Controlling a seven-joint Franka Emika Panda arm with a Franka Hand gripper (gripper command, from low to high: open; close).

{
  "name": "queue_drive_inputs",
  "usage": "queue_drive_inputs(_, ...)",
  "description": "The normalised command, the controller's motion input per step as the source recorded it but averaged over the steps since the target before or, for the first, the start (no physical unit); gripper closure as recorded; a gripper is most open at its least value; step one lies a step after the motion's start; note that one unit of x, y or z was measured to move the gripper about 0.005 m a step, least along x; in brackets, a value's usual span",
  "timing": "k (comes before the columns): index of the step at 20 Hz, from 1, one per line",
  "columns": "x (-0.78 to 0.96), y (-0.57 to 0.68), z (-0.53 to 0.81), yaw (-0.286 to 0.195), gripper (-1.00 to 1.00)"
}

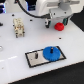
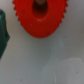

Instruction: Insert the blue gear onto the right peg, followed by the red gear

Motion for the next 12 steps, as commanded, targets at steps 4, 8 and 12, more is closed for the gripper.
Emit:
queue_drive_inputs(4, 0.16, 0.06, -0.01, 0.000, -1.00)
queue_drive_inputs(8, 0.13, 0.16, -0.01, 0.000, 1.00)
queue_drive_inputs(12, 0.02, 0.16, 0.00, 0.000, 1.00)
